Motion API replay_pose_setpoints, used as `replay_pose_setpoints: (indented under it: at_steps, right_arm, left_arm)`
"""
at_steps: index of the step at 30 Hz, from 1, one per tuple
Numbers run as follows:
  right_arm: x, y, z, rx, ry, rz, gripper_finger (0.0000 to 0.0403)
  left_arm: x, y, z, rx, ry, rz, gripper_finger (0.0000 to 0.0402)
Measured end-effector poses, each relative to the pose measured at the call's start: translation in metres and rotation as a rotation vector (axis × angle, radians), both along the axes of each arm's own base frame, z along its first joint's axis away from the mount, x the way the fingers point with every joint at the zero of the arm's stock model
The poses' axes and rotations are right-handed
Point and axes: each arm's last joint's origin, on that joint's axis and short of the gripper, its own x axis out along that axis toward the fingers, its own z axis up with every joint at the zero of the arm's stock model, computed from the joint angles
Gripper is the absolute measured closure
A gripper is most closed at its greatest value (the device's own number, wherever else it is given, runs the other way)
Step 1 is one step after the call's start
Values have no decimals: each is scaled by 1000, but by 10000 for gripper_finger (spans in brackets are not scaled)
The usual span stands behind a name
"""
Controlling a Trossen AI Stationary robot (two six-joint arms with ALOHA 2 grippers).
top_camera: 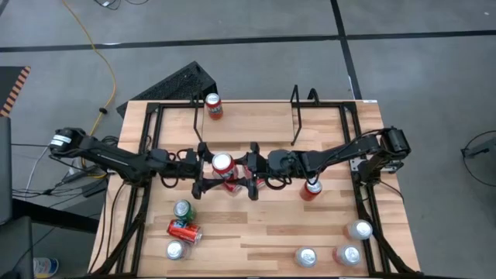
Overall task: Place canned beverage on shelf
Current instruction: Put the red soda can on the shelf and align with the other red soda can
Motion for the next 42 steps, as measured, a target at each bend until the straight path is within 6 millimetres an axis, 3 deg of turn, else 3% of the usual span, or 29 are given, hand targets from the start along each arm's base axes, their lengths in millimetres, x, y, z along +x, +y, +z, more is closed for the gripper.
replay_pose_setpoints:
  at_steps: [11,21,28,35,42]
  right_arm:
    - [-1,1,-6,-1,66,25,170]
    - [-3,1,-10,-4,117,39,170]
    - [-3,1,-12,-7,135,40,170]
    - [-3,1,-12,-7,138,40,169]
    - [-4,1,-15,-10,166,41,168]
  left_arm:
    - [-38,7,13,-4,140,31,63]
    - [-44,8,70,112,372,20,63]
    - [-22,3,108,206,502,-16,63]
    - [15,-4,114,295,727,-105,63]
    - [45,-8,118,359,803,-116,63]
